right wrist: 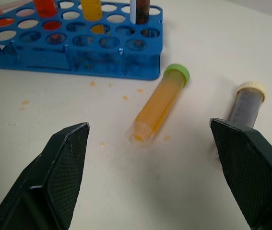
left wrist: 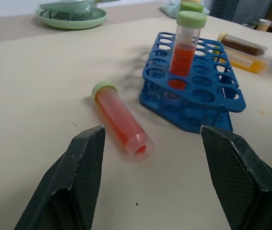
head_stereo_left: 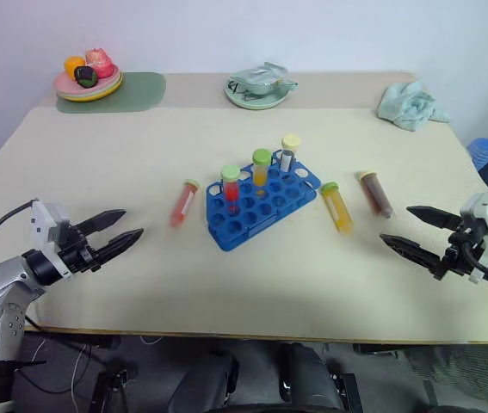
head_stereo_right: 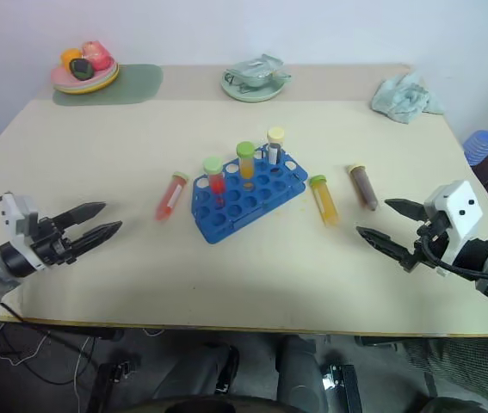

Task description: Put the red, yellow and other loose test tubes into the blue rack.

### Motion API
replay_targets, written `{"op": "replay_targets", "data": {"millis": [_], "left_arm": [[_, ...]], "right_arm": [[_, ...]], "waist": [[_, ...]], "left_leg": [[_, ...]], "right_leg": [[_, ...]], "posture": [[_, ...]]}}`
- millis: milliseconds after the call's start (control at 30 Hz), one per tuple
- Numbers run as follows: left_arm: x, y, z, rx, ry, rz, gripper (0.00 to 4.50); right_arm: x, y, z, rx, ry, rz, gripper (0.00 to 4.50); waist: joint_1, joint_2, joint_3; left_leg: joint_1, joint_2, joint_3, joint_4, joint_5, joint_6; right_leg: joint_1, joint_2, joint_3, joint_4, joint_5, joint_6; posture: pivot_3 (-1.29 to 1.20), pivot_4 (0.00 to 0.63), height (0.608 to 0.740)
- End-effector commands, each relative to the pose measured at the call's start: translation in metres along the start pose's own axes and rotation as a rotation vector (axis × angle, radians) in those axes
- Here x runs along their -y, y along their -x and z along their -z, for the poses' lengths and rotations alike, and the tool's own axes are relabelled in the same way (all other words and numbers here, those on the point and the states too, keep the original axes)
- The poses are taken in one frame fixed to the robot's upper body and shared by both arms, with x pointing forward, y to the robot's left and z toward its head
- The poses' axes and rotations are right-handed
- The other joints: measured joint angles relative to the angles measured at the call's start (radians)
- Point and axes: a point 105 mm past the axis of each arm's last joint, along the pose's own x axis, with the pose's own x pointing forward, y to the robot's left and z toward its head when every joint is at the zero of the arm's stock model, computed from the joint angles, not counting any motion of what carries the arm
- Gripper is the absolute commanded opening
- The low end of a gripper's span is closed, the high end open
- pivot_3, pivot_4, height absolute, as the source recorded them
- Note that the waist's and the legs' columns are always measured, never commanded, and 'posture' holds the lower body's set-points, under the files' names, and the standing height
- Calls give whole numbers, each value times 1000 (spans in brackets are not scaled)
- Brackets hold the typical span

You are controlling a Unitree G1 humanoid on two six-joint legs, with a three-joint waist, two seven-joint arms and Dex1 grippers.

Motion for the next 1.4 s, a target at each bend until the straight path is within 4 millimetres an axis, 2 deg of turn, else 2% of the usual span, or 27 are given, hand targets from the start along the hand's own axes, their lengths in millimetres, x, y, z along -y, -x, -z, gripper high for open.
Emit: {"op": "replay_targets", "data": {"millis": [33,367,533,767,900,1100,1200,1300,1400], "left_arm": [[-2,2,-12,17,-34,-2,3210],[6,-6,-21,64,7,45,3210],[14,-17,-34,95,20,131,3210],[41,-51,-50,88,-36,352,3210],[49,-63,-50,78,-70,414,3210],[59,-72,-45,76,-65,467,3210],[62,-74,-43,76,-61,479,3210],[64,-75,-42,76,-58,485,3210],[65,-76,-41,78,-55,488,3210]], "right_arm": [[1,5,-10,24,40,6,4125],[7,-1,-12,25,29,49,4125],[22,-12,-17,3,0,98,4125],[74,-45,-26,-201,-42,253,4125],[98,-64,-28,-301,-174,306,4125],[116,-91,-27,-379,-317,288,4125],[113,-107,-31,-378,-376,236,4125],[114,-115,-23,-421,-360,231,4125],[116,-121,-12,-462,-319,242,4125]], "waist": [[0,0,0],[0,0,0],[0,0,2],[-4,0,5],[-4,1,7],[-5,1,7],[-7,1,7],[-7,1,7],[-9,0,7]], "left_leg": [[0,0,1,0,0,0],[0,0,4,0,1,-2],[0,0,5,0,1,-1],[-1,1,7,2,1,-2],[-2,2,9,1,1,-2],[-3,2,9,-6,1,-2],[-4,3,9,-10,1,-2],[-7,3,9,-11,1,-2],[-17,3,9,-7,1,-2]], "right_leg": [[0,0,0,0,0,0],[-1,0,3,-1,0,1],[-1,0,4,-1,1,1],[-2,0,5,-1,2,-1],[-5,1,6,-1,2,-1],[-6,1,6,-7,3,0],[-8,2,6,-11,4,0],[-11,2,6,-11,4,0],[-21,2,5,-10,5,1]], "posture": [[0,150,740],[0,150,740],[0,150,740],[0,150,740],[0,150,740],[0,150,740],[0,150,740],[0,150,740],[0,150,740]]}}
